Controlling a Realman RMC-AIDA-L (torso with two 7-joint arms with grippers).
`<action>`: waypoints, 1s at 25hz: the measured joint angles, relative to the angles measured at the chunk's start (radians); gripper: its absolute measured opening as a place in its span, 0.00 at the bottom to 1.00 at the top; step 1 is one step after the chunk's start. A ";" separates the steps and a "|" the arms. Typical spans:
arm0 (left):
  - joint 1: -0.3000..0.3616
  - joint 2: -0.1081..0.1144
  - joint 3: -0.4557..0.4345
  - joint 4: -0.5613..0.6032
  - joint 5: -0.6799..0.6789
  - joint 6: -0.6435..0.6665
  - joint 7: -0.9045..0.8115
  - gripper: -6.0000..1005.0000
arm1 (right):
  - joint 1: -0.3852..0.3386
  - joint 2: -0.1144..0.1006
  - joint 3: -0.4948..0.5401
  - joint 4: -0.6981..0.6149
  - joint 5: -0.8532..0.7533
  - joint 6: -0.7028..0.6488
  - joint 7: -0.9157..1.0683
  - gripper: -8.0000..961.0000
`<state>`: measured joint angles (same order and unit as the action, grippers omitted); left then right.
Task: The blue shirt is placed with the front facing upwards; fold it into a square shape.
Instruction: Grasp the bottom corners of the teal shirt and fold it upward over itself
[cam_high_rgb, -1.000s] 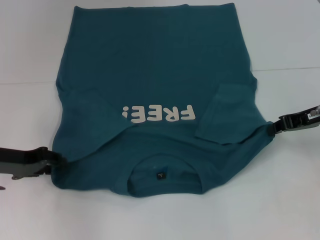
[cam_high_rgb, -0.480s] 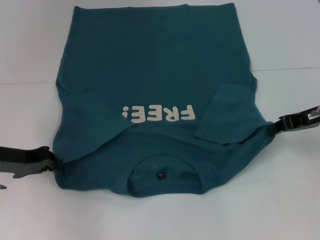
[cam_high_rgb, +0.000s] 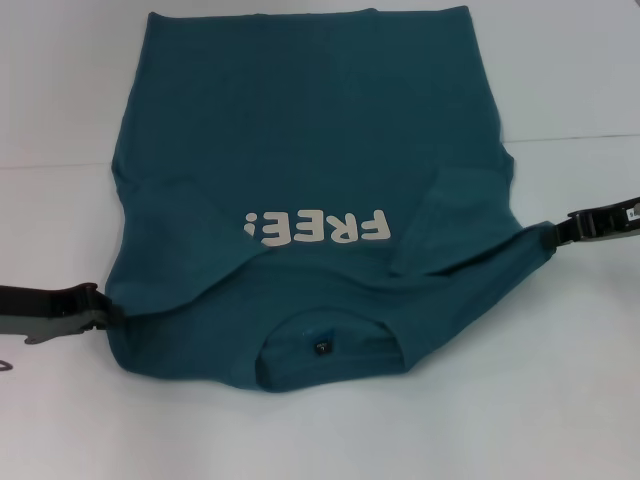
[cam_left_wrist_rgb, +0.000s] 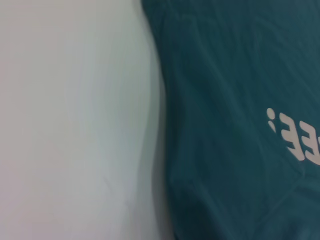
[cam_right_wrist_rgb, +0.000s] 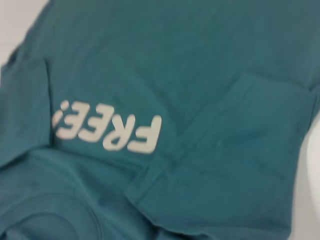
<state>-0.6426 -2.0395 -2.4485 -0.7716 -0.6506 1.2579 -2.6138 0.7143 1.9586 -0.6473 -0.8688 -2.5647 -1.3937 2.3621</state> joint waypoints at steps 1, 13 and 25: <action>0.001 -0.003 -0.001 -0.004 0.000 0.001 0.008 0.09 | -0.005 0.000 0.000 -0.007 0.011 -0.002 0.000 0.05; 0.079 -0.021 -0.004 -0.063 -0.083 0.009 0.115 0.07 | -0.069 0.034 0.000 -0.090 0.043 -0.042 -0.130 0.05; 0.171 -0.022 -0.021 -0.075 -0.217 0.081 0.258 0.07 | -0.188 0.073 0.001 -0.194 0.174 -0.077 -0.237 0.05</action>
<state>-0.4717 -2.0614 -2.4692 -0.8462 -0.8676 1.3389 -2.3553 0.5265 2.0320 -0.6460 -1.0625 -2.3902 -1.4705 2.1250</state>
